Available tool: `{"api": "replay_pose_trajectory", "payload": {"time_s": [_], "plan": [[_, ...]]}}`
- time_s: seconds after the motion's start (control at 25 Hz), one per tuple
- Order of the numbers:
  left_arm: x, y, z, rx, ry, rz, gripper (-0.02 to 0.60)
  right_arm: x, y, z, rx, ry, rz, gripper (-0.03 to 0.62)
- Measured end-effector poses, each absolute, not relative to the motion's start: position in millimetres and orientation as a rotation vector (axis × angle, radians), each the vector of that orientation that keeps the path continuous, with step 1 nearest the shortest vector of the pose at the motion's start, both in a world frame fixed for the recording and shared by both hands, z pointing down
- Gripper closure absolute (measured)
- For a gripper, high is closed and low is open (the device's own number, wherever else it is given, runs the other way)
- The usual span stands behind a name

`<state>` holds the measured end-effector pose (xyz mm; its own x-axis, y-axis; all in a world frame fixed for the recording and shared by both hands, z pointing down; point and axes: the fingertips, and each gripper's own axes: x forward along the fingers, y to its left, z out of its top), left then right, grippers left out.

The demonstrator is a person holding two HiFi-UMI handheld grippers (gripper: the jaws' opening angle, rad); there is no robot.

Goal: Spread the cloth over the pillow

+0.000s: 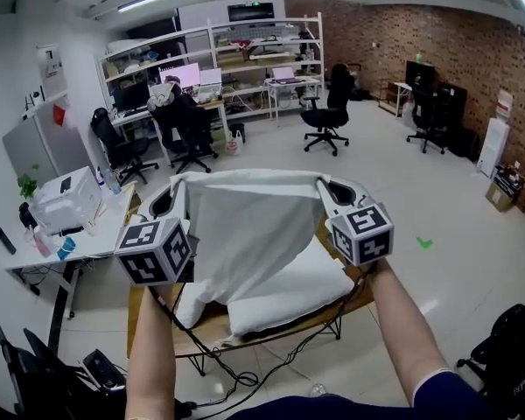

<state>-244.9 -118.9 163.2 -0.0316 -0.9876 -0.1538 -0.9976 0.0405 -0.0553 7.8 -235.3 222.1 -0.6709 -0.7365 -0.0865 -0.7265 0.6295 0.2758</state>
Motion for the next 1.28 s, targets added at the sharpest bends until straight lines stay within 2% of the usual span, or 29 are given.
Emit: {"api": "replay_pose_trajectory", "payload": {"time_s": [0.64, 1.04, 1.28], "plan": [[-224, -51, 57, -2.052, 2.058, 0.223, 0.561, 21, -167, 72, 1.391, -2.774, -0.719, 0.574], [-172, -7, -12, -2.048, 1.935, 0.278, 0.561, 82, -120, -17, 1.486, -2.754, -0.867, 0.574], [-141, 12, -29, -2.032, 1.949, 0.275, 0.561, 113, -109, -36, 1.439, -2.803, -0.870, 0.574]]}}
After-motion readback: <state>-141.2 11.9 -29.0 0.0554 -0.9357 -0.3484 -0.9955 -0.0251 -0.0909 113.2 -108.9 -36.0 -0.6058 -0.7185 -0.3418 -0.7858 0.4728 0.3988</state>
